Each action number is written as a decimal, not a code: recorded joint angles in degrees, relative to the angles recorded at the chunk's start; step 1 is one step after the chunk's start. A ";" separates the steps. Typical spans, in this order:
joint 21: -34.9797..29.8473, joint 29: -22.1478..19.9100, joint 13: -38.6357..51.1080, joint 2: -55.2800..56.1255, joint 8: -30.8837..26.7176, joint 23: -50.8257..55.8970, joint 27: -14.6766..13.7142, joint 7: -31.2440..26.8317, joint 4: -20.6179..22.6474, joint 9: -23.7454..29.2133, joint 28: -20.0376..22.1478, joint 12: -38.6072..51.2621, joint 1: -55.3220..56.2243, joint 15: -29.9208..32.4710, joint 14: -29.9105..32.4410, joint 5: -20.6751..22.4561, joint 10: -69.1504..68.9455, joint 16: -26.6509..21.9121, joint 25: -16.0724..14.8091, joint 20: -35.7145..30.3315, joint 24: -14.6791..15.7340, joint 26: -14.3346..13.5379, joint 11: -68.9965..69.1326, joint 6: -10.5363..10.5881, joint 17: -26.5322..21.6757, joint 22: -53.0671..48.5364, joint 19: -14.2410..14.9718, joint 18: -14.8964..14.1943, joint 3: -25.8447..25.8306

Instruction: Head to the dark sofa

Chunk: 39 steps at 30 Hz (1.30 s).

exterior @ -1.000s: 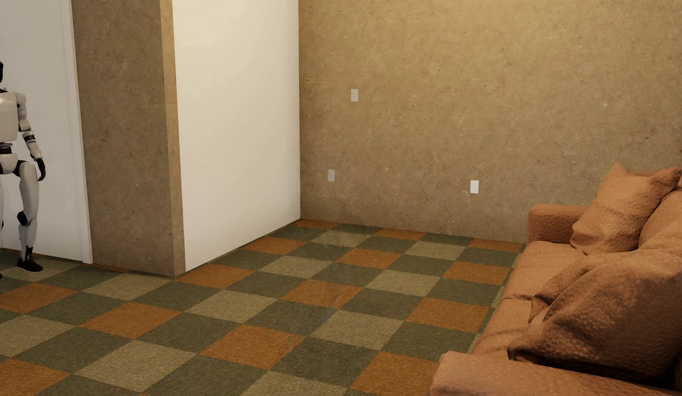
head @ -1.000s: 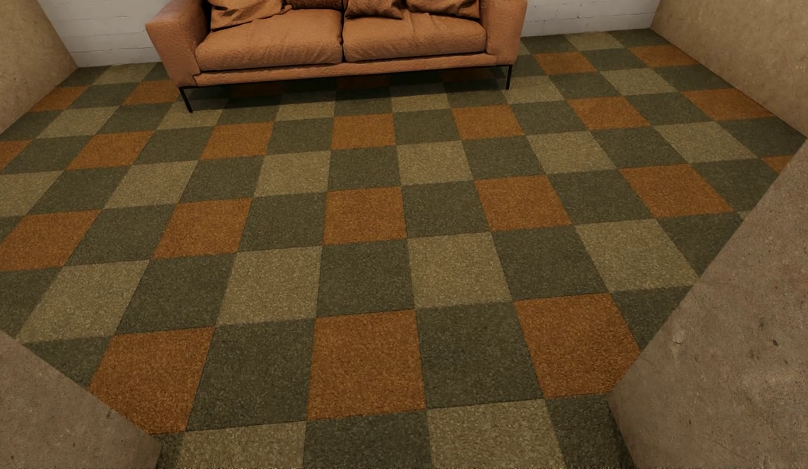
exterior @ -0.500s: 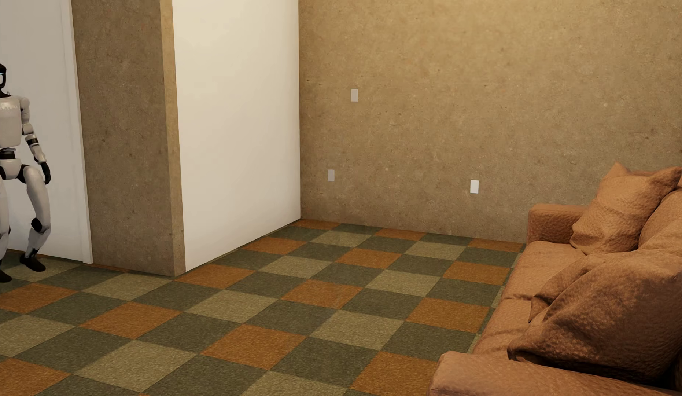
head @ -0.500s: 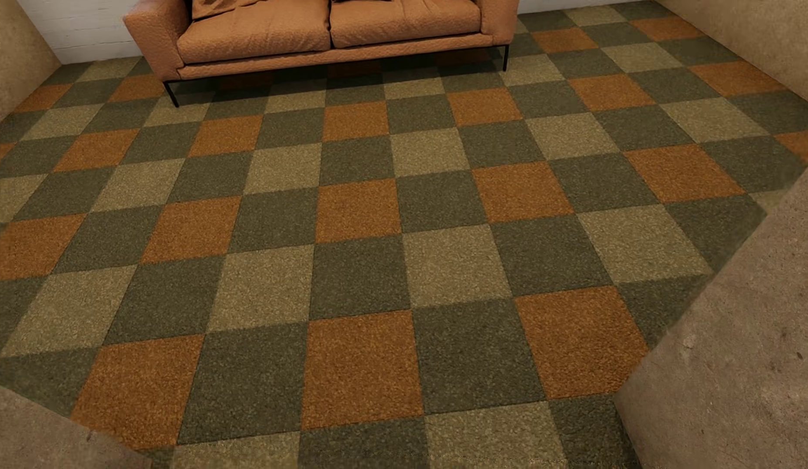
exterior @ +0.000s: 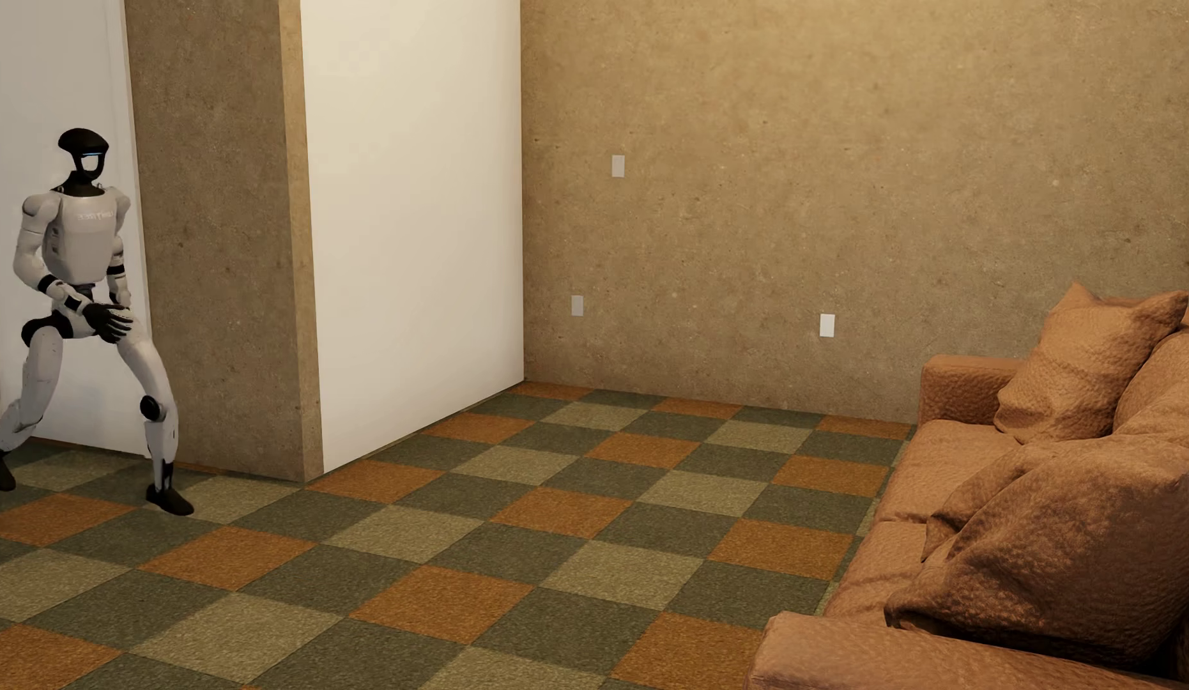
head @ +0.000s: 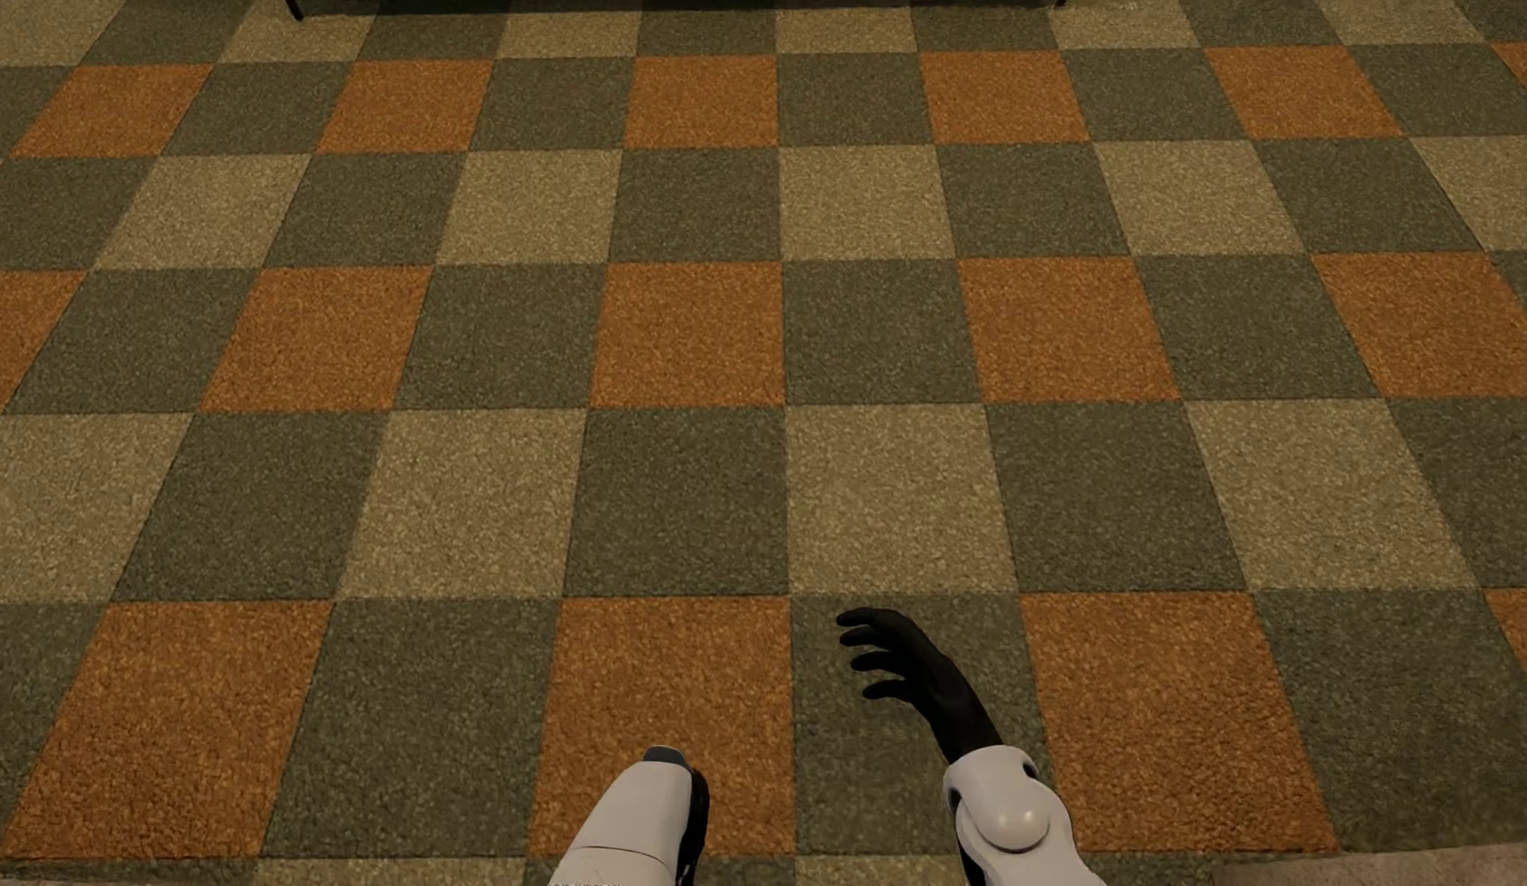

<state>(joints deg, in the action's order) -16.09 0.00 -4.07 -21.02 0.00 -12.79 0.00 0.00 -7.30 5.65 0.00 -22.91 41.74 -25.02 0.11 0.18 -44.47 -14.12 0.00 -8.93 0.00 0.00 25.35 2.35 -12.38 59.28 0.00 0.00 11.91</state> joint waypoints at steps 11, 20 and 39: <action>-7.04 0.00 -14.89 50.18 0.00 -27.62 0.00 0.00 7.00 0.83 0.00 9.20 -45.93 38.07 -19.40 2.02 11.19 -0.90 0.00 -0.68 0.00 0.00 25.11 1.42 -5.99 -33.15 0.00 0.00 -14.56; 2.66 0.00 -26.14 53.60 0.00 -41.29 0.00 0.00 -0.42 -2.75 0.00 6.71 -59.87 43.57 8.85 2.24 -12.23 0.00 0.00 -1.88 0.00 0.00 11.89 2.70 -2.03 -34.67 0.00 0.00 -21.70; -2.60 0.00 -8.17 -1.22 0.00 -13.08 0.00 0.00 -1.15 -6.58 0.00 -1.90 -10.62 26.45 6.07 -2.26 0.90 -0.04 0.00 5.29 0.00 0.00 21.25 2.77 -2.79 -3.61 0.00 0.00 -2.87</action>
<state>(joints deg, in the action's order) -18.69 0.00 -12.24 -22.24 0.00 -25.87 0.00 0.00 -8.45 -0.93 0.00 -24.81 31.13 1.43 6.18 -2.08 -43.57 -14.15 0.00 -3.63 0.00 0.00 46.60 5.13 -15.17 55.67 0.00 0.00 9.03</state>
